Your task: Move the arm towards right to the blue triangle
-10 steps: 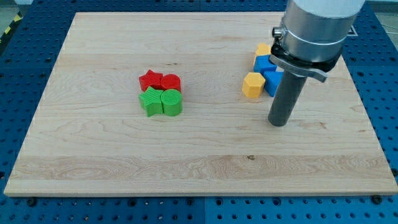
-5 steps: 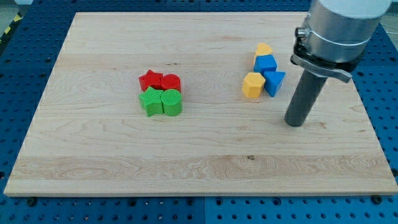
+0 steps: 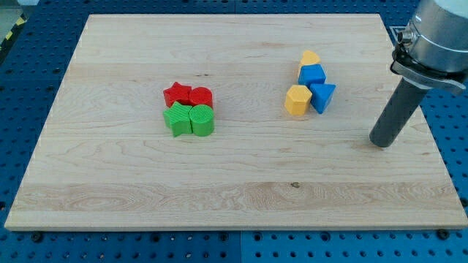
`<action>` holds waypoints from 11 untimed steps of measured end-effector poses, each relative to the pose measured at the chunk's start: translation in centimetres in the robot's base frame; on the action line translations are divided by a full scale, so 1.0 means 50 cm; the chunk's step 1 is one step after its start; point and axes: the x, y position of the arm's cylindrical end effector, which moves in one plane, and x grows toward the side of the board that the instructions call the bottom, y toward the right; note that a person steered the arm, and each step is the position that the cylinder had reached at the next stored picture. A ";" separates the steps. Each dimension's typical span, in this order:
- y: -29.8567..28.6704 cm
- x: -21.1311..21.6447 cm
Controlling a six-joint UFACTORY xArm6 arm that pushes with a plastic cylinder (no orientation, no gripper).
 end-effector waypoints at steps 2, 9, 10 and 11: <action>0.013 -0.016; 0.032 -0.036; 0.037 -0.039; 0.044 -0.041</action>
